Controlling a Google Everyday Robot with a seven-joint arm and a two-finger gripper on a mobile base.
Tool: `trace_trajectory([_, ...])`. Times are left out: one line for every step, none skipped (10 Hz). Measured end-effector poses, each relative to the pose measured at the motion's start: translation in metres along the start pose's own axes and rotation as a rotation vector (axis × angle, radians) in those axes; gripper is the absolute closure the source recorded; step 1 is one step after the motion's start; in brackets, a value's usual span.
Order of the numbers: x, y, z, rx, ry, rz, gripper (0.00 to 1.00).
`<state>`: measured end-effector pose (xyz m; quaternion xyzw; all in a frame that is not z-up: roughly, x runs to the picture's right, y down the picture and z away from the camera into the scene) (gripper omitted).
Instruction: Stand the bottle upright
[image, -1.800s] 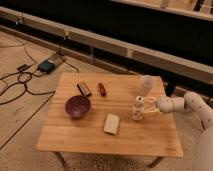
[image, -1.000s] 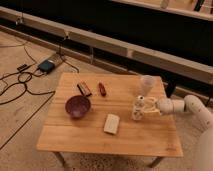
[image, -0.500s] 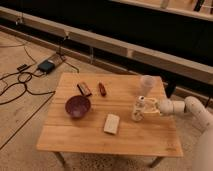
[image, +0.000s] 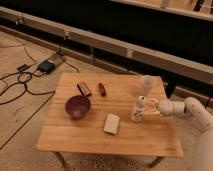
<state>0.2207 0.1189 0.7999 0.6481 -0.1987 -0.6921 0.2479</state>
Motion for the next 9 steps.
trace_trajectory([-0.0012, 0.0004, -0.0006, -0.003, -0.005, -0.002, 0.2])
trace_trajectory([-0.0021, 0.0011, -0.0015, -0.008, -0.008, -0.003, 0.2])
trace_trajectory([-0.0029, 0.0016, -0.0026, -0.013, -0.011, -0.003, 0.2])
trace_trajectory([-0.0037, 0.0016, -0.0046, -0.019, -0.011, -0.002, 0.2])
trace_trajectory([-0.0033, 0.0016, -0.0055, -0.021, -0.011, -0.003, 0.2])
trace_trajectory([-0.0033, 0.0016, -0.0056, -0.022, -0.01, -0.002, 0.2])
trace_trajectory([-0.0033, 0.0018, -0.0049, -0.021, -0.01, -0.002, 0.2])
trace_trajectory([-0.0033, 0.0021, -0.0037, -0.019, -0.01, -0.002, 0.2])
trace_trajectory([-0.0033, 0.0021, -0.0037, -0.019, -0.01, -0.002, 0.2])
